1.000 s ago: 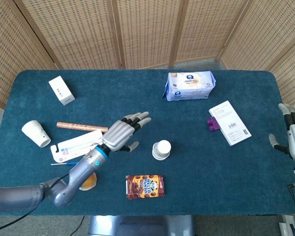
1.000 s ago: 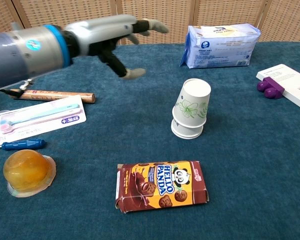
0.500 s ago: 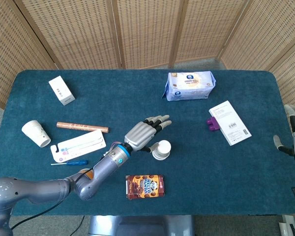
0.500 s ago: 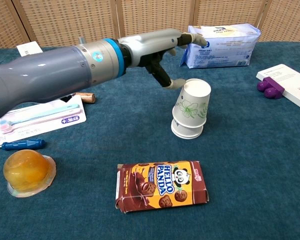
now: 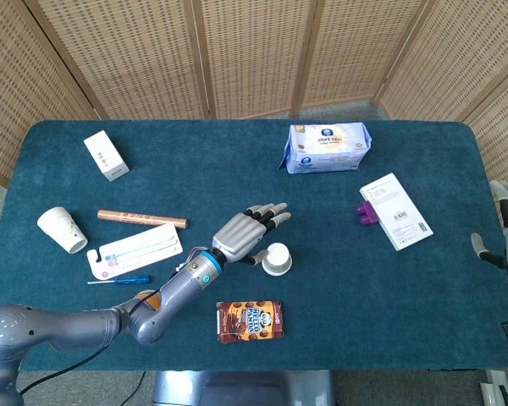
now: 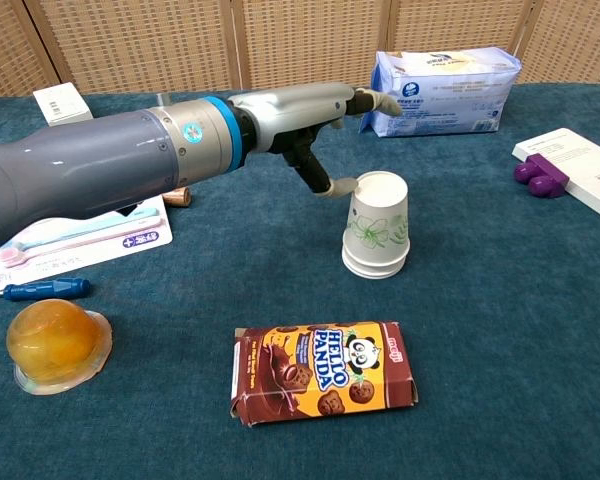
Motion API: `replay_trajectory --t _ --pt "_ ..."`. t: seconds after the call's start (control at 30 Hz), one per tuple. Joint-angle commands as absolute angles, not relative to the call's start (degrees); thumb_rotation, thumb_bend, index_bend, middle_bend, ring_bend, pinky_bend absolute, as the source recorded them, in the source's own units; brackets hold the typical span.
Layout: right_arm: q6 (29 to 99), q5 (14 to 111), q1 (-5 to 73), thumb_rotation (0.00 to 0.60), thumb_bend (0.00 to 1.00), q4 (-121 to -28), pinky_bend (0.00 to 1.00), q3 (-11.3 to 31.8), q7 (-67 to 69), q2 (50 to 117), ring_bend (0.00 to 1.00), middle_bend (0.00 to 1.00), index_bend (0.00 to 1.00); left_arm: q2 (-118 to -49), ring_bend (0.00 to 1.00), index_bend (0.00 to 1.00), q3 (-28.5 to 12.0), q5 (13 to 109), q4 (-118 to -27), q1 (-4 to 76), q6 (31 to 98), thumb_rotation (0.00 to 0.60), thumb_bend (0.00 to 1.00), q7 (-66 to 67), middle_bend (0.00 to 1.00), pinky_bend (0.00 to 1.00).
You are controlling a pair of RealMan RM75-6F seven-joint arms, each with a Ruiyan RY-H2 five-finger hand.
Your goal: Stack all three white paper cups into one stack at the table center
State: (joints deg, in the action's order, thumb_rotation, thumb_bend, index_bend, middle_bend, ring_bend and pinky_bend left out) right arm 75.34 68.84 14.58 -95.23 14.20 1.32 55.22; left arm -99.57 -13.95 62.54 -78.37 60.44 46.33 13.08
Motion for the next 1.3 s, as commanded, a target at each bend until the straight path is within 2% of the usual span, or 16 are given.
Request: replay_trajectory --t 0.03,0.23,0.47,0.67,0.9,1.1,1.3 --pt "75.4 68.9 14.6 0.600 0.39 -95.3 0.50 14.2 1.1 55.4 0.00 0.11 0.00 -99.3 0.00 0.00 -13.6 62.0 -78.7 60.1 46.3 0.600 0.46 13.5 0.00 0.12" --pt "75.5 68.9 14.7 0.600 0.39 -95.4 0.50 14.4 0.9 55.2 0.00 0.11 0.00 -96.6 0.00 0.00 -14.2 64.7 -81.9 58.2 50.0 0.600 0.46 11.8 0.00 0.12" --pt "74.8 69.3 15.5 0.600 0.39 -94.4 0.50 14.5 0.7 56.0 0.00 0.11 0.00 -87.1 0.00 0.00 -13.6 67.2 -91.3 53.0 55.7 0.600 0.46 11.3 0.00 0.12" --pt "74.5 70.3 16.1 0.600 0.39 -91.6 0.50 13.8 -0.4 57.8 0.00 0.11 0.00 -77.5 0.00 0.00 -10.0 70.5 -98.7 45.9 62.0 0.600 0.46 11.1 0.00 0.11" --pt "76.5 73.1 16.2 0.600 0.39 -88.2 0.48 12.8 -2.4 59.9 0.00 0.11 0.00 -67.2 0.00 0.00 -3.3 75.7 -105.2 36.1 69.7 0.600 0.46 10.0 0.00 0.10" --pt "78.7 74.7 15.8 0.600 0.39 -86.1 0.43 12.0 -5.5 61.4 0.00 0.10 0.00 -61.2 0.00 0.00 1.8 79.3 -108.0 27.9 76.2 0.600 0.46 8.6 0.00 0.09" --pt "80.4 75.1 14.5 0.600 0.38 -86.0 0.40 11.3 -6.3 62.2 0.00 0.09 0.00 -57.8 0.00 0.00 4.5 81.3 -107.7 21.1 81.7 0.600 0.46 5.0 0.00 0.09"
